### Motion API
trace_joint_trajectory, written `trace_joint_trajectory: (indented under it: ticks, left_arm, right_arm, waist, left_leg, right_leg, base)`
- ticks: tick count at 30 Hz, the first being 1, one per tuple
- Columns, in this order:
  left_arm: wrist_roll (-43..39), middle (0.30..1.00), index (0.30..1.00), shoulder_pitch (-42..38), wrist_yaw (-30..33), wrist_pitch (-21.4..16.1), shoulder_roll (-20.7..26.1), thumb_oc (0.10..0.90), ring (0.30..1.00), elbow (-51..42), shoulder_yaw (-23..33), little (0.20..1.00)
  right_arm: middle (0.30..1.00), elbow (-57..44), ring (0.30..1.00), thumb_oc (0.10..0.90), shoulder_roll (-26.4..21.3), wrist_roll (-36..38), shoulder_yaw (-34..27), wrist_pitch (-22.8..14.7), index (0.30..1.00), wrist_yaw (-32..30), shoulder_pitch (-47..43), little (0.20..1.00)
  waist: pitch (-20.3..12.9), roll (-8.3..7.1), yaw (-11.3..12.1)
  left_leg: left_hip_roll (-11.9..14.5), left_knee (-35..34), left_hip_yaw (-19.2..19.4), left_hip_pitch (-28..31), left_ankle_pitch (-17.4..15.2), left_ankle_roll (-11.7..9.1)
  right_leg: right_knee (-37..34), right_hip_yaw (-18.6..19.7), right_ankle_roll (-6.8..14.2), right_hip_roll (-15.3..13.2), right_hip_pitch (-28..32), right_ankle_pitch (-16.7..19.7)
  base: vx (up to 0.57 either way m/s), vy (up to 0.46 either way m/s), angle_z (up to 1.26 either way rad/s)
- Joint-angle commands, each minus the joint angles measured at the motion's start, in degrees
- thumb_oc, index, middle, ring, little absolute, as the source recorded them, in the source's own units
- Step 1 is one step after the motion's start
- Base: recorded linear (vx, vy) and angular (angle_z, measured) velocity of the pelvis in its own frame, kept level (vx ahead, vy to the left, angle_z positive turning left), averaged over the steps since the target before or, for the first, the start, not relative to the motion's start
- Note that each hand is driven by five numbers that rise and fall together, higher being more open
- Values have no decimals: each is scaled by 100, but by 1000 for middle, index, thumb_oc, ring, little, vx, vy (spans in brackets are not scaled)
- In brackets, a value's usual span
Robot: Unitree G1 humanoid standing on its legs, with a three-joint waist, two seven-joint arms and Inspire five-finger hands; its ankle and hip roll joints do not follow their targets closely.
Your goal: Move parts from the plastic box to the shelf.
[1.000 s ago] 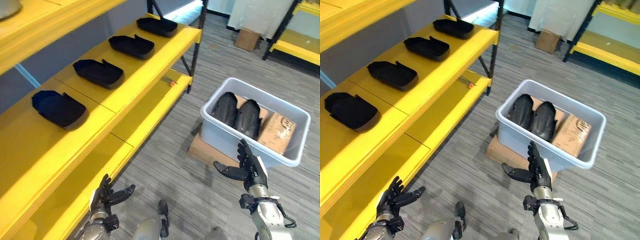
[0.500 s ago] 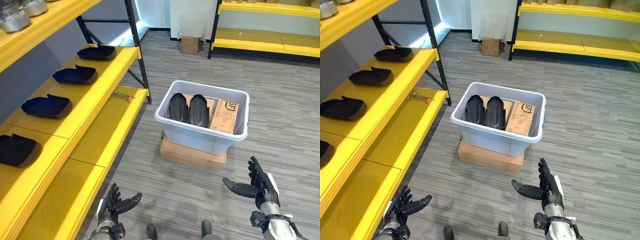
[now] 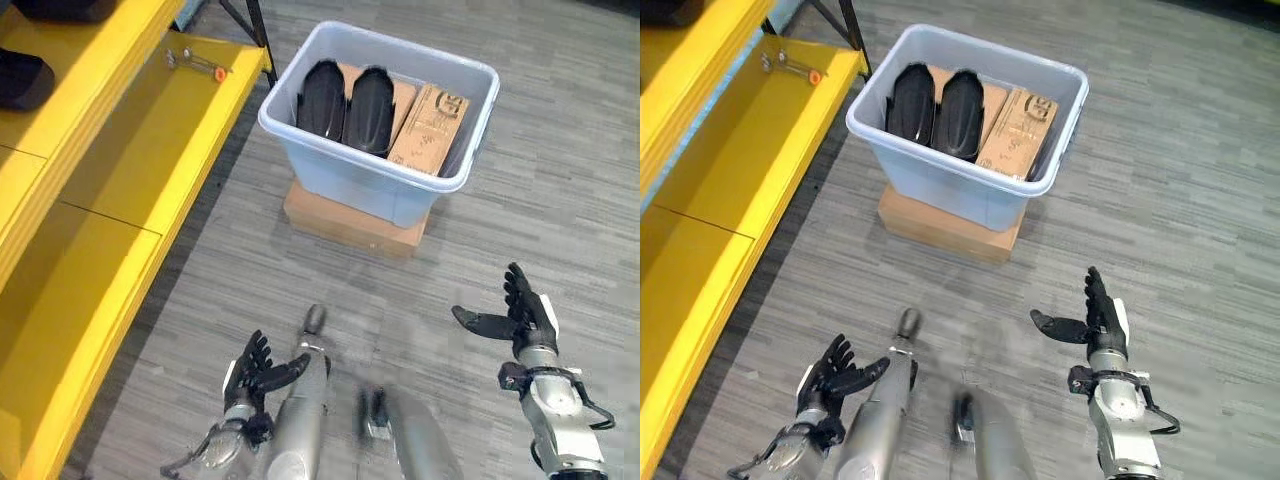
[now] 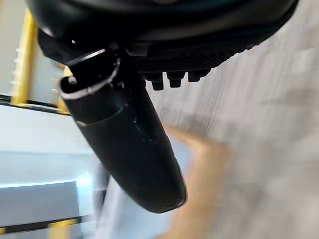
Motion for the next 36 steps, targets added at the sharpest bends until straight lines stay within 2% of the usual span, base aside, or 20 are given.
trace_joint_trajectory:
  ticks: [1, 2, 3, 4, 5, 9, 10, 21, 30, 32, 33, 34, 35, 36]
  left_arm:
    - [41, 1000, 1000, -29, 11, -695, 449, 900, 1000, -767, 480, 1000]
    - [55, 1000, 1000, -42, 3, -686, 525, 900, 1000, -769, 495, 1000]
    - [169, 1000, 1000, -57, 36, -685, 640, 900, 1000, -786, 515, 1000]
    - [170, 1000, 1000, -55, 36, -683, 644, 900, 1000, -787, 516, 1000]
    - [111, 1000, 1000, -61, 59, -679, 676, 900, 1000, -795, 508, 1000]
    - [88, 1000, 1000, 14, 76, -631, 785, 900, 1000, -820, 517, 1000]
    - [75, 1000, 1000, 57, 83, -609, 800, 900, 1000, -830, 526, 1000]
    - [53, 1000, 1000, 257, 35, -546, 845, 900, 1000, -773, 558, 1000]
    - [23, 1000, 1000, 215, 32, -530, 890, 900, 1000, -748, 555, 1000]
    - [33, 1000, 1000, 179, 40, -529, 903, 900, 1000, -757, 591, 1000]
    - [32, 1000, 1000, 179, 40, -528, 904, 900, 1000, -757, 591, 1000]
    - [30, 1000, 1000, 173, 44, -517, 891, 900, 1000, -732, 572, 1000]
    - [69, 1000, 1000, 157, 29, -497, 949, 900, 1000, -724, 580, 1000]
    - [69, 1000, 1000, 153, 28, -497, 948, 900, 1000, -724, 580, 1000]
  right_arm:
    - [1000, -1064, 1000, 900, -248, -107, -131, -619, 1000, -24, 659, 1000]
    - [1000, -1078, 1000, 900, -186, -56, -127, -615, 1000, 1, 681, 1000]
    - [1000, -1087, 1000, 900, -114, -3, -148, -599, 1000, 30, 735, 1000]
    - [1000, -1089, 1000, 900, -110, -3, -147, -598, 1000, 31, 738, 1000]
    - [1000, -1112, 1000, 900, -85, 74, -128, -592, 1000, 60, 748, 1000]
    - [1000, -1119, 1000, 900, -117, 161, -93, -530, 1000, 139, 782, 1000]
    - [1000, -1113, 1000, 900, -122, 186, -82, -512, 1000, 156, 821, 1000]
    - [1000, -1086, 1000, 900, -72, 277, -138, -463, 1000, 150, 930, 1000]
    - [1000, -1075, 1000, 900, -58, 261, -93, -464, 1000, 115, 797, 1000]
    - [1000, -1037, 1000, 900, -21, 207, 36, -466, 1000, 126, 652, 1000]
    - [1000, -1037, 1000, 900, -21, 207, 36, -466, 1000, 126, 652, 1000]
    - [1000, -1043, 1000, 900, 14, 183, 102, -466, 1000, 143, 632, 1000]
    - [1000, -1062, 1000, 900, 60, 124, 167, -447, 1000, 179, 625, 1000]
    - [1000, -1062, 1000, 900, 60, 123, 165, -446, 1000, 179, 622, 1000]
  waist:
    - [-828, -311, -321]
    - [-867, -344, -344]
    - [-955, -426, -378]
    - [-968, -432, -379]
    - [-1028, -495, -417]
    - [-1203, -526, -437]
    - [-1286, -551, -459]
    - [-1519, -672, -429]
    - [-1639, -848, -375]
    - [-1617, -918, -287]
    - [-1615, -918, -284]
    - [-1597, -940, -234]
    - [-1526, -932, -245]
    - [-1539, -930, -242]
  left_leg:
    - [93, -817, 338, 975, 1091, 146]
    - [20, -681, 361, 963, 973, 214]
    - [-87, -308, 533, 794, 741, 282]
    - [-98, -261, 536, 764, 712, 289]
    - [-173, 51, 606, 720, 430, 396]
    - [-189, 352, 710, 610, 156, 475]
    - [-217, 518, 748, 558, -8, 515]
    - [-285, 758, 732, 305, -210, 510]
    - [-277, 736, 778, 217, -269, 542]
    - [-232, 806, 811, 303, -416, 634]
    - [-230, 806, 814, 305, -418, 635]
    - [-223, 755, 789, 469, -467, 699]
    - [-204, 685, 771, 767, -557, 795]
    - [-197, 643, 771, 759, -512, 792]
  right_leg:
    - [-1289, 466, 438, -616, 728, 220]
    - [-1315, 519, 471, -680, 769, 185]
    - [-1369, 523, 534, -859, 808, 204]
    - [-1366, 521, 540, -865, 800, 193]
    - [-1392, 542, 609, -1025, 877, 189]
    - [-1584, 506, 669, -1163, 925, 273]
    - [-1709, 487, 726, -1248, 995, 309]
    - [-2302, 321, 863, -1397, 1207, 511]
    - [-2717, 251, 1011, -1527, 1289, 848]
    - [-2660, 296, 1097, -1577, 1256, 1075]
    - [-2661, 299, 1097, -1577, 1257, 1075]
    - [-2468, 320, 1164, -1614, 1203, 1359]
    - [-1710, 338, 1159, -1607, 866, 2100]
    - [-1718, 344, 1159, -1603, 839, 2126]
  base:
    - [195, 197, -109]
    - [244, 245, -91]
    - [195, 183, -56]
    - [228, 207, -34]
    - [136, 119, -37]
    - [165, 139, -37]
    - [149, 109, -44]
    - [58, 36, 8]
    - [20, 37, 2]
    - [53, 65, -6]
    - [58, 73, -11]
    - [67, 105, -11]
    - [57, 104, -11]
    - [46, 261, -11]
